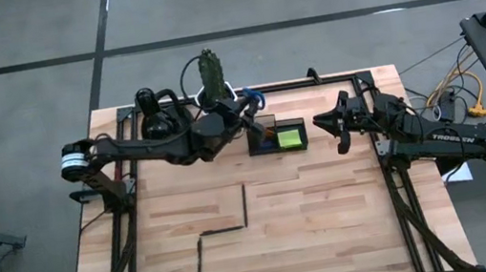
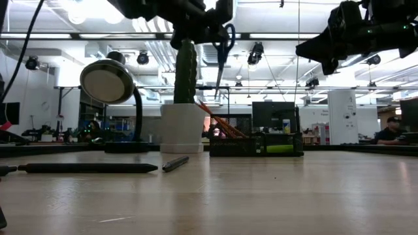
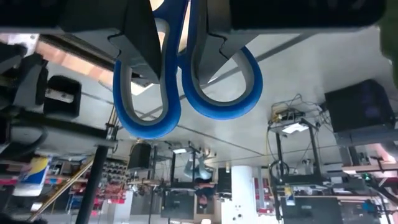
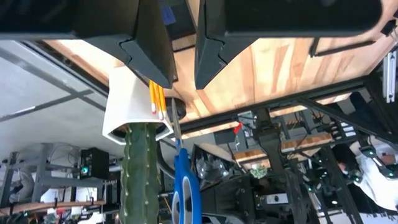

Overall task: Pick and place office supplies into organizer
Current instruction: Put the scissors into the left section of the desk organizer

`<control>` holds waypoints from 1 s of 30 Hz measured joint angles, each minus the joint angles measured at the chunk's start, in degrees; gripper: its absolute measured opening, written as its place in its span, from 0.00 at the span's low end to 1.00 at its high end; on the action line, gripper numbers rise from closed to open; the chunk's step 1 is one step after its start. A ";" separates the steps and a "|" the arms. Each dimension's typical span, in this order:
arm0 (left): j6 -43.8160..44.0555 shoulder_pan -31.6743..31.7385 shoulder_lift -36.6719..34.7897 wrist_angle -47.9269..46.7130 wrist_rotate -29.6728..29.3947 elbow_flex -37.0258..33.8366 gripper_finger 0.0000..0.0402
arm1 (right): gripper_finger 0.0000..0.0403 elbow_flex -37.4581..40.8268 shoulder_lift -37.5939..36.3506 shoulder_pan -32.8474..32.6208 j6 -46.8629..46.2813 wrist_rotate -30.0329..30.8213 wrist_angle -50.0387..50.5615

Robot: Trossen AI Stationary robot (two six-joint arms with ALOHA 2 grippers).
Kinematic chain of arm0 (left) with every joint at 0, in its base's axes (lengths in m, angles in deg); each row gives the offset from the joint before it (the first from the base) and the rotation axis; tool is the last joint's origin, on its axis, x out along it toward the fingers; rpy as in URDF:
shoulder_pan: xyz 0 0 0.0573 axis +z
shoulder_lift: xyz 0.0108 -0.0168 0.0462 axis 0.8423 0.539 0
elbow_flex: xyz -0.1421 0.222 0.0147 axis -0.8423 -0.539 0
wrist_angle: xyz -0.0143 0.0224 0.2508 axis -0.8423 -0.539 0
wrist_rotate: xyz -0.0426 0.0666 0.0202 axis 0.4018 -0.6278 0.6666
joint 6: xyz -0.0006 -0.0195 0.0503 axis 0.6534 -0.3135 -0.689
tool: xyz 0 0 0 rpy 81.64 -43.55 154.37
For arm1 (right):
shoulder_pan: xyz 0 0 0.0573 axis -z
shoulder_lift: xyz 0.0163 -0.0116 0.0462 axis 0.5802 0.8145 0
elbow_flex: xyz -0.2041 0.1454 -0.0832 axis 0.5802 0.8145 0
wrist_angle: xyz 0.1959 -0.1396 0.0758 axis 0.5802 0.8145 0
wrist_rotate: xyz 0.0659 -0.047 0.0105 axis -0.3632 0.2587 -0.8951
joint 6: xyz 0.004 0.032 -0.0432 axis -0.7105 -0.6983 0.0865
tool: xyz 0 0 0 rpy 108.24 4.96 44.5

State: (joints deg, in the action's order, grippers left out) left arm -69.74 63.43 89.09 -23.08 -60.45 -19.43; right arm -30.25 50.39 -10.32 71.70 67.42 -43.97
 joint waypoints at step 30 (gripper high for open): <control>1.61 0.26 7.63 3.79 -4.58 -0.13 0.15 | 0.14 0.00 0.00 -0.02 0.01 0.02 0.25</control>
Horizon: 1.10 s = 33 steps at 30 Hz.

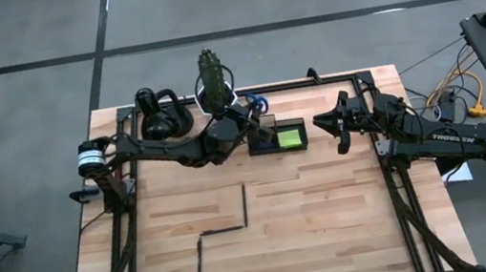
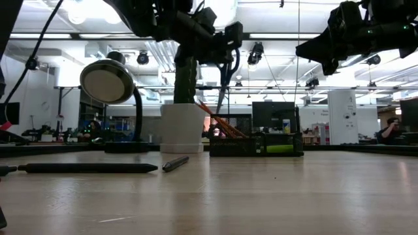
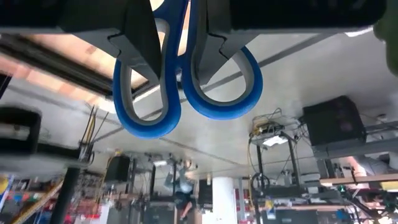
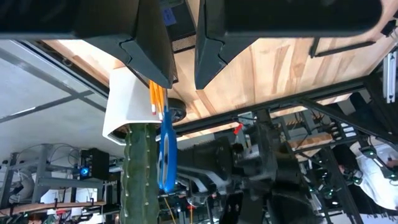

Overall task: Pick and place office supplies into organizer
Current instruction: Put the scissors into the left section of the desk organizer

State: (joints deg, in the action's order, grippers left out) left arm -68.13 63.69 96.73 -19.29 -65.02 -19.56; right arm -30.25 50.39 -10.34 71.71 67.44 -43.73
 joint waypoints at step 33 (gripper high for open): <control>10.76 0.09 4.30 -1.23 0.32 -4.33 0.19 | 0.14 0.00 0.06 0.01 0.12 1.05 -0.07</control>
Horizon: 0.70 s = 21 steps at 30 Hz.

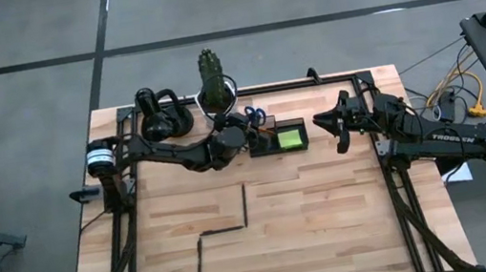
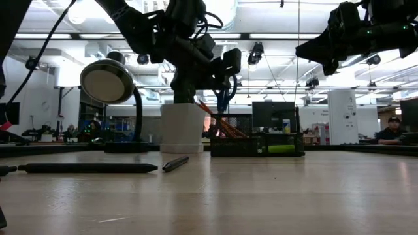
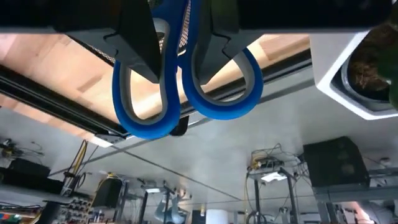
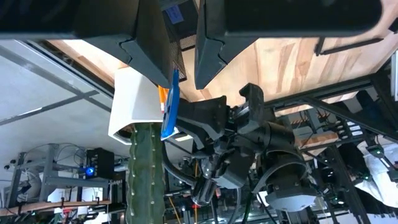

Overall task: Pick and place office supplies into organizer
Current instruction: Put the scissors into the left section of the desk organizer, then put the middle pen into the left section of the desk organizer

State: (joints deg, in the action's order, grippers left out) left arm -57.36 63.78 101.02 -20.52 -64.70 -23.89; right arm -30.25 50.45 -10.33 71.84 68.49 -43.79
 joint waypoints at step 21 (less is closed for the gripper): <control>-0.23 -0.02 0.01 0.02 3.12 0.28 0.31 | 0.14 0.00 -0.01 0.03 -0.14 -0.07 0.02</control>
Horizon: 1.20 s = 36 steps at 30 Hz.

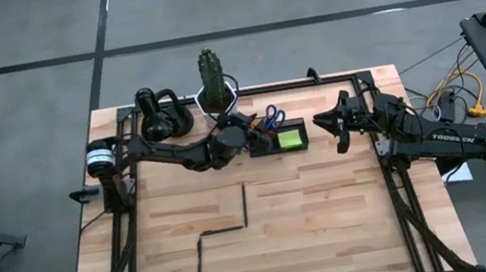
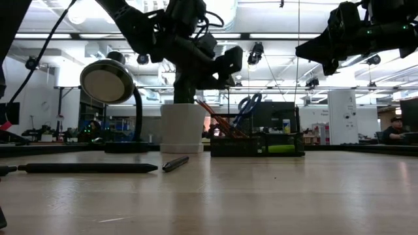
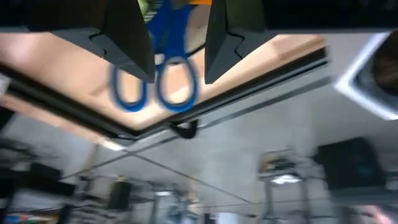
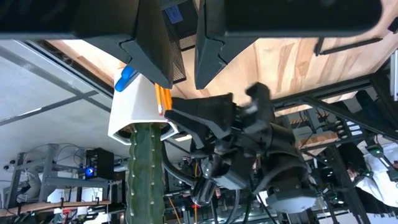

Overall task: Pick and place office supplies into organizer
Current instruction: Put the middle pen into the left section of the desk organizer

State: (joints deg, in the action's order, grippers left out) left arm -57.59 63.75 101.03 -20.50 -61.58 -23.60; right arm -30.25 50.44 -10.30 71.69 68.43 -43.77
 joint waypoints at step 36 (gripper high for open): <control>15.25 -7.19 -17.50 -31.93 56.90 0.17 0.31 | 0.14 0.00 0.00 0.09 0.66 1.57 -0.33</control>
State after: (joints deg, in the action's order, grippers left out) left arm -42.34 56.57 83.53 -52.42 -4.68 -23.43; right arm -30.25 50.44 -10.21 72.35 70.00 -44.10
